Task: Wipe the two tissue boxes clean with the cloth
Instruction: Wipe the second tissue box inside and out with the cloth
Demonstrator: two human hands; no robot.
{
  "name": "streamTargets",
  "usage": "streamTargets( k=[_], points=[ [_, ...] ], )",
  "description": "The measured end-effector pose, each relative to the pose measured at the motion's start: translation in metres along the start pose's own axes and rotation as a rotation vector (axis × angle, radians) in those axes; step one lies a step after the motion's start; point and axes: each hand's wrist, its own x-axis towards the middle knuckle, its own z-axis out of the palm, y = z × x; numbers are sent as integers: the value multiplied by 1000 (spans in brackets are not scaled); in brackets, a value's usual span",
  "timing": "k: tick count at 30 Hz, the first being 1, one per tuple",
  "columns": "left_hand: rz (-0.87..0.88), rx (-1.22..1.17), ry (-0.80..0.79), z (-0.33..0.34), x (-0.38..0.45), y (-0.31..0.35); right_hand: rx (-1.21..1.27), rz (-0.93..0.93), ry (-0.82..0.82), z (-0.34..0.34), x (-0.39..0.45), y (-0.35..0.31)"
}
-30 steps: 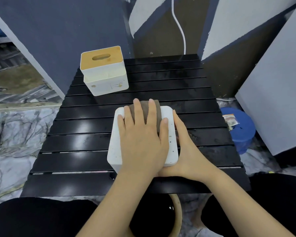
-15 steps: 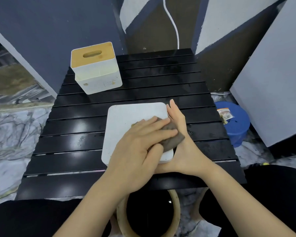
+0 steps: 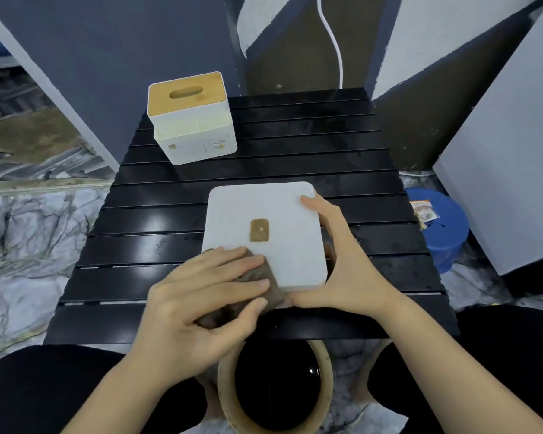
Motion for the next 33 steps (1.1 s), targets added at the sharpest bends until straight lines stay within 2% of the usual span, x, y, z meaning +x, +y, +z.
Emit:
streamTargets(
  k=[6, 12, 19, 23, 26, 29, 33],
  points=[
    [-90, -11, -89, -19, 0, -14, 28, 11, -7, -2, 1, -1],
    [-212, -169, -224, -23, 31, -32, 28, 7, -8, -1, 1, 2],
    [-294, -172, -251, -13, 76, -56, 58, 24, -21, -1, 2, 2],
    [-447, -204, -191, -5, 93, -59, 51, 32, -13, 0, 2, 2],
    [-587, -243, -59, 7, 96, -56, 36, 37, -9, 2, 1, 0],
    [-727, -167, 108, 18, 95, -46, 15, 39, -5, 3, 1, -2],
    [-838, -102, 202, 19, 90, -27, 19, 55, 13, 5, -2, -2]
  ],
)
